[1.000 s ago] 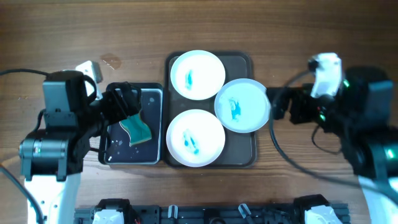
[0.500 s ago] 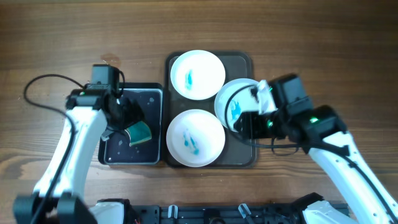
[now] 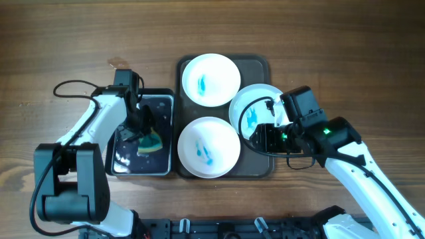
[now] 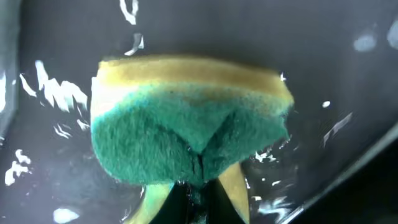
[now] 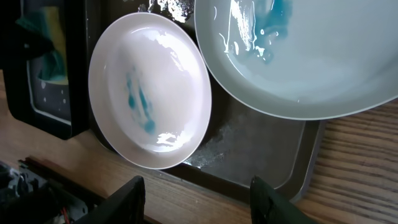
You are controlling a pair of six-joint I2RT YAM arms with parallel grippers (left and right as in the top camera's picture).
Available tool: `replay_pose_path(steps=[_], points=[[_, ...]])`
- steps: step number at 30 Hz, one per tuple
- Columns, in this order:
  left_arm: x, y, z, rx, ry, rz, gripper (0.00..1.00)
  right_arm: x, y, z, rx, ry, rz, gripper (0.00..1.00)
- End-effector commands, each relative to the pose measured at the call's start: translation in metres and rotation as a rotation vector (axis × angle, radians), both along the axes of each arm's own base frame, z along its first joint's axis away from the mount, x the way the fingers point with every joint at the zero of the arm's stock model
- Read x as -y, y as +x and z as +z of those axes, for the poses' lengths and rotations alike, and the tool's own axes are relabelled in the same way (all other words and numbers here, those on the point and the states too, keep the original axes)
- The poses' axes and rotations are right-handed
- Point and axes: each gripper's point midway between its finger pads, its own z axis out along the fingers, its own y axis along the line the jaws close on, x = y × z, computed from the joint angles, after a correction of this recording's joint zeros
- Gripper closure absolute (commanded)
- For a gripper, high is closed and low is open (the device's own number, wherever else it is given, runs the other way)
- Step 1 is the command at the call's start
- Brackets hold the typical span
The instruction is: Clean dirty plates on tray and stack at the side
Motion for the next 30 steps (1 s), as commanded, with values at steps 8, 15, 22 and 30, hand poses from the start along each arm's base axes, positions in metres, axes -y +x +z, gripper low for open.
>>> replay_pose_path(steps=[8, 15, 22, 30], points=[[-0.028, 0.022, 0.029, 0.082, 0.175, -0.029, 0.42, 0.002, 0.004, 0.000, 0.013, -0.015, -0.019, 0.46], [-0.026, 0.023, -0.003, 0.152, 0.163, -0.021, 0.71, 0.002, 0.008, 0.001, 0.019, -0.009, -0.053, 0.45], [-0.012, 0.048, 0.027, 0.238, 0.092, -0.091, 0.92, 0.002, 0.009, 0.001, 0.021, -0.009, -0.052, 0.46], [0.004, 0.032, 0.053, 0.167, 0.000, -0.115, 0.51, 0.002, 0.009, 0.001, 0.027, -0.011, -0.044, 0.45]])
